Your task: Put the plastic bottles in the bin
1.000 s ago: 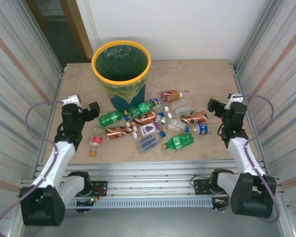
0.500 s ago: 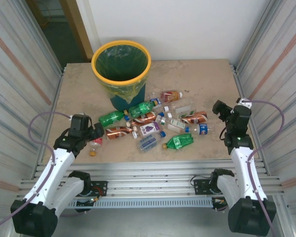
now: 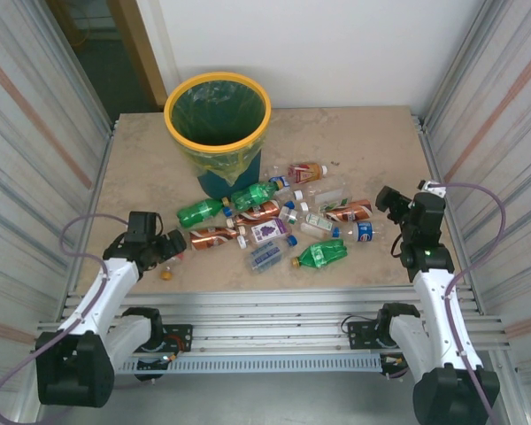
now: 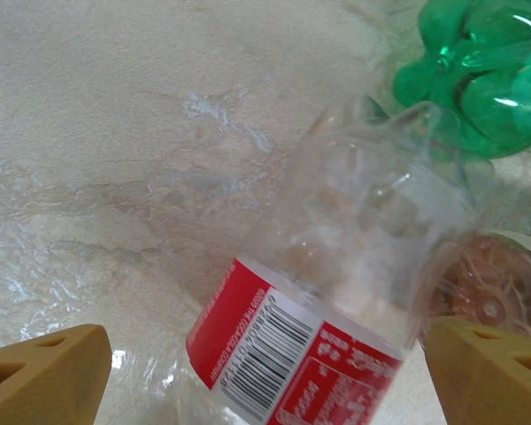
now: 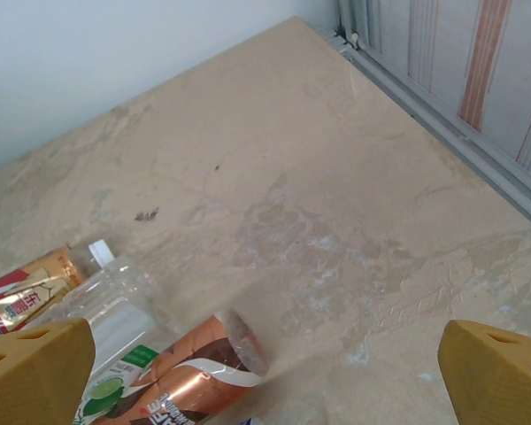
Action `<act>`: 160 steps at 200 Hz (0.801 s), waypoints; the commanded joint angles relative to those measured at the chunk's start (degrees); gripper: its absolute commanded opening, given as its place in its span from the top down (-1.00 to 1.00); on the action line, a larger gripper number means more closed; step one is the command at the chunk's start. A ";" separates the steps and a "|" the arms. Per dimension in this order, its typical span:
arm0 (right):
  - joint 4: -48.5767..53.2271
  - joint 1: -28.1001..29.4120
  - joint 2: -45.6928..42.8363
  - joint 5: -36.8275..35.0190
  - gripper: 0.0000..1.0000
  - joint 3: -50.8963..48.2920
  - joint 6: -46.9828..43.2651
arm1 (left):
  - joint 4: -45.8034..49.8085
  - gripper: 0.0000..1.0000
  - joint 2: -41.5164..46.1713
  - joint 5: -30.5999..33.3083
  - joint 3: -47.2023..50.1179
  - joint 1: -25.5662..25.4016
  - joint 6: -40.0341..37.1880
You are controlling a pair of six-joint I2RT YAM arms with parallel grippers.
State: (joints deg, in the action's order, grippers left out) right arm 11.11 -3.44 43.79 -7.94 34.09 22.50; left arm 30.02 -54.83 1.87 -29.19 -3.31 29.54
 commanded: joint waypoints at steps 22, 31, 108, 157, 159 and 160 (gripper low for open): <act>0.84 1.42 0.68 -1.89 -0.96 2.50 0.35 | -4.69 -0.80 -1.77 -1.63 1.61 1.82 2.24; 0.84 1.64 0.93 -1.90 -0.96 2.66 0.25 | -5.19 -0.76 -2.52 -0.95 1.59 1.99 2.61; 0.83 2.66 1.25 -2.25 -0.96 2.83 0.48 | -7.86 -0.52 -10.54 1.27 -0.58 3.31 3.89; 0.47 3.11 2.06 -2.76 -0.96 3.31 0.52 | -9.44 -0.28 -13.51 0.91 -0.53 3.62 3.69; 0.44 3.07 2.15 -2.77 -0.96 3.30 0.52 | -9.49 -0.27 -13.58 0.87 -0.59 3.59 3.71; 0.37 3.13 2.21 -2.77 -0.96 3.33 0.52 | -9.52 -0.26 -13.57 0.86 -0.60 3.62 3.65</act>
State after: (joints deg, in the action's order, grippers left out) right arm 11.68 -0.75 45.23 -9.43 35.05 22.48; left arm 21.80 -67.46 2.13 -28.45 -0.30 32.91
